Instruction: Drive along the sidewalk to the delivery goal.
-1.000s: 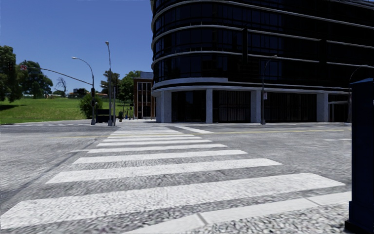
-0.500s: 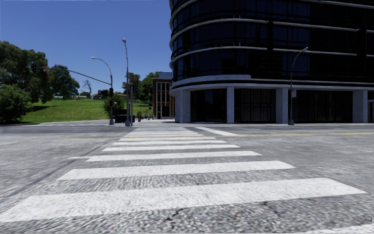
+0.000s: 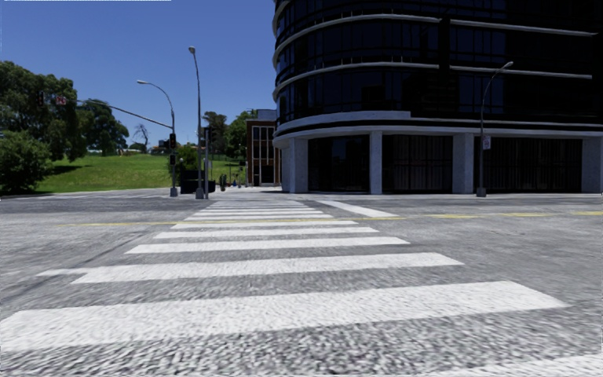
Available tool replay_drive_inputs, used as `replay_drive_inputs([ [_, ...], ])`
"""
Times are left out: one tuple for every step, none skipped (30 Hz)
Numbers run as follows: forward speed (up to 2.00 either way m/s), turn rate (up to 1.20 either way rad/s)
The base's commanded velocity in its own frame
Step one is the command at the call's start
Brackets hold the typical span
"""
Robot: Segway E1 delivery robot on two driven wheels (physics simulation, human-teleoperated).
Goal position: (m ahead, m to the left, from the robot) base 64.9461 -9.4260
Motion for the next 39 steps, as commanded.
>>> replay_drive_inputs([
  [2.00, 0.39],
  [2.00, 0.39],
  [2.00, 0.39],
  [2.00, 0.39],
  [2.00, 0.38],
  [2.00, 0.38],
  [2.00, 0.38],
  [2.00, 0.33],
  [2.00, 0.25],
  [2.00, 0.25],
  [2.00, 0.14],
  [2.00, 0.09],
  [2.00, 0.07],
  [2.00, 0.04],
  [2.00, 0.00],
  [2.00, 0.00],
  [2.00, 0.00],
  [2.00, 0.00],
  [2.00, 0.00],
  [2.00, 0.00],
  [2.00, 0.00],
  [2.00, 0.13],
  [2.00, 0.37],
  [2.00, 0.45],
  [2.00, 0.47],
  [2.00, 0.47],
  [2.00, 0.47],
  [2.00, 0.47],
  [2.00, 0.47],
  [2.00, 0.47],
  [2.00, 0.47],
  [2.00, 0.47],
  [2.00, 0.47],
  [2.00, 0.47],
  [2.00, 0.41],
  [2.00, 0.14],
  [2.00, 0.14],
  [2.00, 0.00],
  [2.00, 0.00],
])
